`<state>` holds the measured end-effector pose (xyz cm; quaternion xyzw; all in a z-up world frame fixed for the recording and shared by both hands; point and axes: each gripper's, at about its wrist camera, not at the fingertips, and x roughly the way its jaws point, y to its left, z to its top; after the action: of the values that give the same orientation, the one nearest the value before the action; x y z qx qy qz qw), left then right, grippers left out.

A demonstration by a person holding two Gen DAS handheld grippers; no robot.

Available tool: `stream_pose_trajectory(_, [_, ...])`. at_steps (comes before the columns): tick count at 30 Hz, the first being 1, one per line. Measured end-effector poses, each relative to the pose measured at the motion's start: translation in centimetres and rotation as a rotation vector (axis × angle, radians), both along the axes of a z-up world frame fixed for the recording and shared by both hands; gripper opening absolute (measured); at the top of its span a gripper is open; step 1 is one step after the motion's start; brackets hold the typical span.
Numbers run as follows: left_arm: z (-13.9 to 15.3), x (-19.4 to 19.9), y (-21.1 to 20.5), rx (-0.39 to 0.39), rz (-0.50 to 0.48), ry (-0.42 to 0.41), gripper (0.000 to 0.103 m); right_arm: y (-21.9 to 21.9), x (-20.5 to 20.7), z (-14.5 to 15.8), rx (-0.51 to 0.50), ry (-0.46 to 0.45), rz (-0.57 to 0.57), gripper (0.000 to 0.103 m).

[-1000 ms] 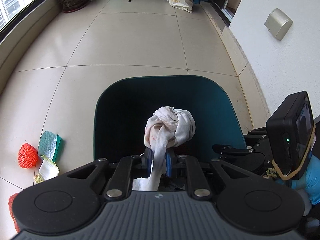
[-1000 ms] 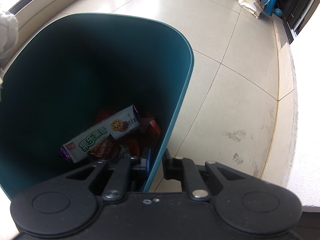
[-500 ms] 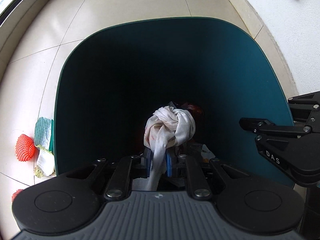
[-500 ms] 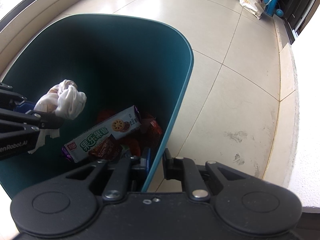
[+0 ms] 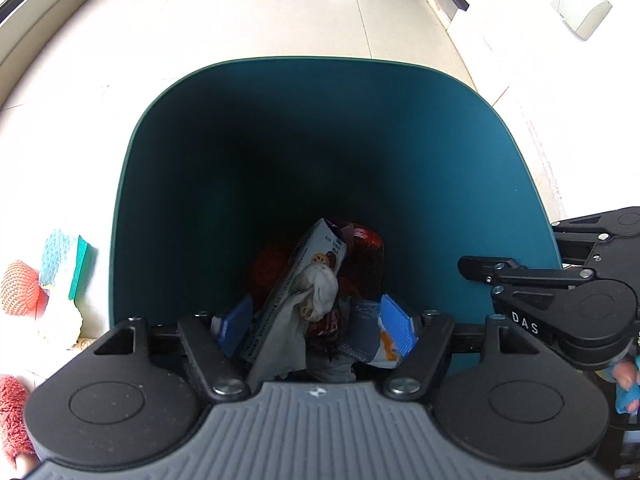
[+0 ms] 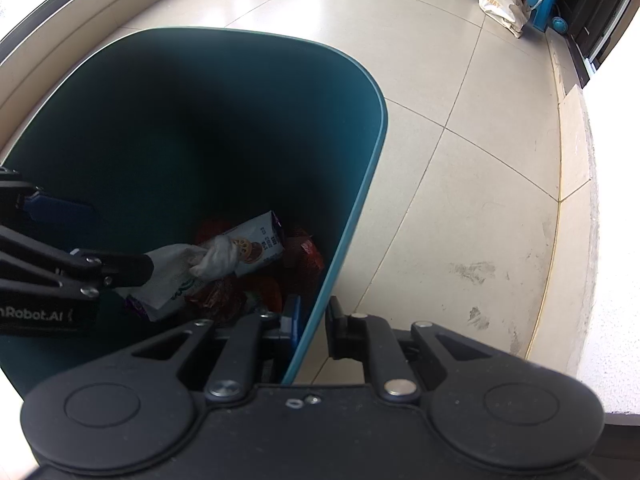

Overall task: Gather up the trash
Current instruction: 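Carry the white cloth into the wastebasket and open the left gripper, then move the left gripper back toward the remaining trash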

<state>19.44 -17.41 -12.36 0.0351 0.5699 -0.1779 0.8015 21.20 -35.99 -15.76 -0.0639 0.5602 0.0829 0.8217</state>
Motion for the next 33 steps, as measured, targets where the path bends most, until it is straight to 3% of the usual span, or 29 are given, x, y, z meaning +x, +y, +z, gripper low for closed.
stream_pose_trajectory(5, [1.8, -0.4, 1.1, -0.091, -0.014, -0.010, 0.070, 0.1, 0.1, 0.1, 0.001, 0.004, -0.003, 0.012])
stream_pose_trajectory(8, [3.1, -0.9, 1.4, -0.081, -0.007, -0.048, 0.076, 0.1, 0.1, 0.0, -0.005, 0.003, -0.002, 0.012])
stream_pose_trajectory(14, [5.1, -1.6, 4.7, -0.112, 0.041, -0.079, 0.076, 0.8, 0.1, -0.1, -0.029, 0.011, 0.002, 0.011])
stream_pose_trajectory(18, [6.0, -1.6, 7.3, -0.204, 0.059, -0.064, 0.077, 1.3, 0.4, -0.4, -0.049, 0.021, 0.003, 0.011])
stream_pose_trajectory(21, [6.5, -1.4, 8.7, -0.134, 0.106, -0.108, 0.080, 1.7, 0.5, -0.6, -0.063, 0.032, 0.003, 0.011])
stream_pose_trajectory(23, [6.7, -1.1, 10.6, -0.156, 0.121, -0.109, 0.080, 2.1, 0.6, -0.9, -0.084, 0.036, 0.009, 0.011])
stream_pose_trajectory(27, [6.8, -0.2, 14.7, -0.122, 0.195, -0.129, 0.080, 2.4, 0.8, -1.4, -0.089, 0.057, -0.004, 0.012])
stream_pose_trajectory(33, [2.6, 3.7, 21.4, -0.063, 0.343, -0.044, 0.082, 2.4, 0.8, -1.7, -0.084, 0.077, -0.002, 0.012])
